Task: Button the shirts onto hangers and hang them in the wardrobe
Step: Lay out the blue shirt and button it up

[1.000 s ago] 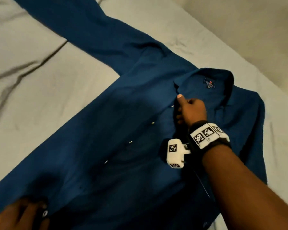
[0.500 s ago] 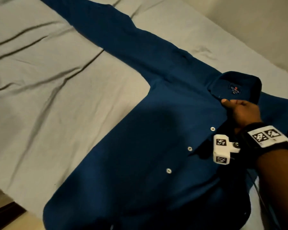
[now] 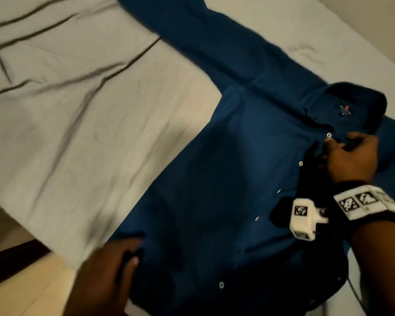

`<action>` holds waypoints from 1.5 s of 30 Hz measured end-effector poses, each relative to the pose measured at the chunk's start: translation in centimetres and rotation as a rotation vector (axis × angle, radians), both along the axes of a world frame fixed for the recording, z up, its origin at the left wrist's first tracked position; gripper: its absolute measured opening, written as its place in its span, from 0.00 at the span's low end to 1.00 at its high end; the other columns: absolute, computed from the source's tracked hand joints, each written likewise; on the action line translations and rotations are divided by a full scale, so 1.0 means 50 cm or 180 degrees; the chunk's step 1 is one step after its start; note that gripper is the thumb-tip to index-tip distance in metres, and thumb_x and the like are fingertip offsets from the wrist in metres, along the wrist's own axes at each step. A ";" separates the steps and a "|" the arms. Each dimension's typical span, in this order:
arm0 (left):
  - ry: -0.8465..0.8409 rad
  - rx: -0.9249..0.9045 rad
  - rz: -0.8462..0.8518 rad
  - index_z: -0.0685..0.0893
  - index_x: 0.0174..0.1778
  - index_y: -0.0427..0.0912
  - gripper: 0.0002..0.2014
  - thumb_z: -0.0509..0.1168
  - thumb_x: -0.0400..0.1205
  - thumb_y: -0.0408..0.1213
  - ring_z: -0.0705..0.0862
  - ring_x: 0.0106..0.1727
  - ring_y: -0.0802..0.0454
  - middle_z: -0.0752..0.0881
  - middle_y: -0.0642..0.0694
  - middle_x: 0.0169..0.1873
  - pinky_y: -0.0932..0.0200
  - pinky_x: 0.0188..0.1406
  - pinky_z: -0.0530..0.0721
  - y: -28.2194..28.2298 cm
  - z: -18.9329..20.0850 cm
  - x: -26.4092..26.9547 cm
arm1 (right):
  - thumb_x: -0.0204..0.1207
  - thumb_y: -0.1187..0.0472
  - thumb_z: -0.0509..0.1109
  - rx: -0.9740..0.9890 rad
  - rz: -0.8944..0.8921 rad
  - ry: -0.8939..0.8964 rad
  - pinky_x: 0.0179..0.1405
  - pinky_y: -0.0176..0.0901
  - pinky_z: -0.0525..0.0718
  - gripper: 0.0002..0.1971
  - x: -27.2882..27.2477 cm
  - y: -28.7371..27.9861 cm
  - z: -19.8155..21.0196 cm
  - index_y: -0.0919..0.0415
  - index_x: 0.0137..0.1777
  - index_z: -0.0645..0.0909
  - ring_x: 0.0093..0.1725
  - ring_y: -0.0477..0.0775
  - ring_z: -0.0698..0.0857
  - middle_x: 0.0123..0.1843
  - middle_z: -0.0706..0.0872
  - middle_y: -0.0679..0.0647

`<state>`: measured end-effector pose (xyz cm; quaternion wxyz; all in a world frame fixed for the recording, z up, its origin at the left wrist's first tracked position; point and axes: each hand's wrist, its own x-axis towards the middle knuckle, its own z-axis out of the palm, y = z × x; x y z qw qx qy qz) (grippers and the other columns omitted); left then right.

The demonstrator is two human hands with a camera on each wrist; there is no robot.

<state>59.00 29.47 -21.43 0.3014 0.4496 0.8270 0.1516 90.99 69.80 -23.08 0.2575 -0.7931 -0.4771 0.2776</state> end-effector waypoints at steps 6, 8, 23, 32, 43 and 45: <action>-0.0401 -0.0382 0.0246 0.75 0.63 0.70 0.32 0.75 0.76 0.27 0.81 0.56 0.56 0.80 0.58 0.53 0.61 0.60 0.79 0.028 -0.036 -0.050 | 0.80 0.45 0.72 -0.1958 0.0542 0.0602 0.34 0.59 0.86 0.19 -0.043 -0.379 -0.019 0.62 0.38 0.84 0.27 0.60 0.85 0.32 0.89 0.64; -0.0703 -0.0378 0.0214 0.80 0.60 0.64 0.23 0.71 0.81 0.28 0.81 0.55 0.62 0.82 0.60 0.53 0.73 0.54 0.75 0.036 -0.029 -0.025 | 0.68 0.30 0.71 -0.2351 0.0660 0.0397 0.41 0.65 0.90 0.23 -0.050 -0.492 -0.042 0.51 0.39 0.83 0.33 0.63 0.88 0.31 0.90 0.56; -0.0188 0.0281 0.0491 0.81 0.47 0.50 0.22 0.73 0.71 0.16 0.83 0.36 0.52 0.83 0.54 0.36 0.69 0.35 0.78 0.033 0.004 -0.027 | 0.73 0.71 0.79 -0.1577 -0.0391 0.0991 0.33 0.24 0.78 0.12 -0.084 -0.702 -0.005 0.65 0.33 0.79 0.25 0.34 0.81 0.22 0.86 0.47; 0.0048 -0.0082 -0.0622 0.79 0.54 0.55 0.31 0.75 0.69 0.14 0.78 0.37 0.62 0.84 0.50 0.51 0.77 0.33 0.70 -0.029 -0.038 -0.077 | 0.51 0.33 0.87 -0.2063 -0.0135 0.0373 0.39 0.39 0.84 0.24 -0.036 -0.792 -0.058 0.43 0.36 0.79 0.31 0.47 0.86 0.29 0.87 0.51; 0.0402 -0.0289 -0.0228 0.83 0.61 0.48 0.19 0.70 0.82 0.57 0.86 0.48 0.46 0.87 0.49 0.49 0.45 0.42 0.87 0.005 -0.040 -0.058 | 0.82 0.48 0.69 -0.1766 0.1905 -0.1108 0.42 0.53 0.80 0.12 -0.108 -0.553 0.075 0.58 0.47 0.83 0.50 0.71 0.88 0.48 0.90 0.66; 0.0474 -0.0403 -0.0154 0.83 0.54 0.47 0.14 0.71 0.81 0.53 0.86 0.43 0.42 0.86 0.48 0.43 0.46 0.36 0.85 0.009 -0.055 -0.051 | 0.82 0.53 0.70 -0.1192 0.2257 -0.1077 0.42 0.54 0.81 0.10 -0.157 -0.474 0.059 0.60 0.46 0.84 0.48 0.71 0.88 0.47 0.90 0.66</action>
